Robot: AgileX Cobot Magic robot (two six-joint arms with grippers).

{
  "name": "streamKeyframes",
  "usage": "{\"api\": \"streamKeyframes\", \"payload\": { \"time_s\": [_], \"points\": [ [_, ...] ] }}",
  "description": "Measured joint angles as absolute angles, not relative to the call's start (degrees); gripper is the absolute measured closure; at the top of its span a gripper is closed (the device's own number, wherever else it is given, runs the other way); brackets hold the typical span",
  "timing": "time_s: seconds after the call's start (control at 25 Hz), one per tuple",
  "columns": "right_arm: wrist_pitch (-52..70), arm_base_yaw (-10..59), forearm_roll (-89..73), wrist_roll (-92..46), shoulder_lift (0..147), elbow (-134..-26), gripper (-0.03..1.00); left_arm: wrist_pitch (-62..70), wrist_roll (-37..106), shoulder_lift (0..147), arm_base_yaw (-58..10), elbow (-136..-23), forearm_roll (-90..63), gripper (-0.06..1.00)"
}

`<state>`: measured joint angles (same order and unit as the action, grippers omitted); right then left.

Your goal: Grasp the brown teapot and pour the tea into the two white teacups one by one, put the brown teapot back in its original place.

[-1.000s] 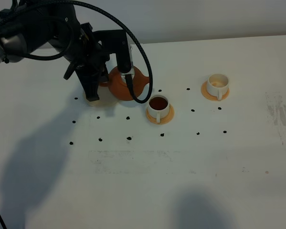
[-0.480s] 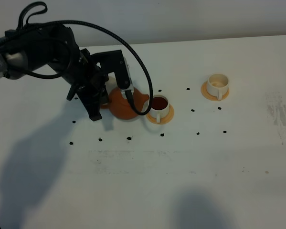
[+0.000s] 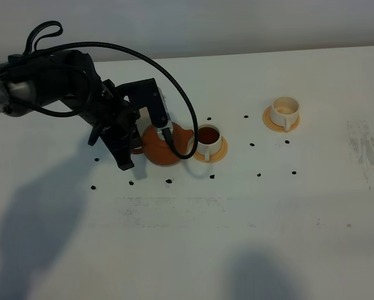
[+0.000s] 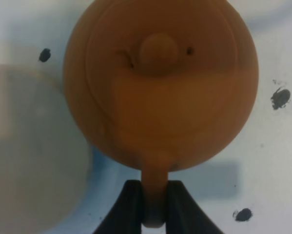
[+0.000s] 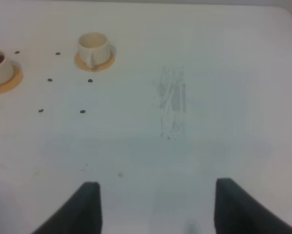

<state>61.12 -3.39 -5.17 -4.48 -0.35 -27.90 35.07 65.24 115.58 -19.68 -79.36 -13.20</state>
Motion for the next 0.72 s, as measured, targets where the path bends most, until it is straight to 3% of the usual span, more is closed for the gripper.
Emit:
{"api": "streamKeyframes", "payload": {
  "time_s": [0.72],
  "points": [
    [61.12, -3.39, -5.17, -4.48, -0.35, -27.9, 0.45, 34.36, 67.16, 111.92, -18.03, -79.3, -13.2, 0.84]
  ]
}}
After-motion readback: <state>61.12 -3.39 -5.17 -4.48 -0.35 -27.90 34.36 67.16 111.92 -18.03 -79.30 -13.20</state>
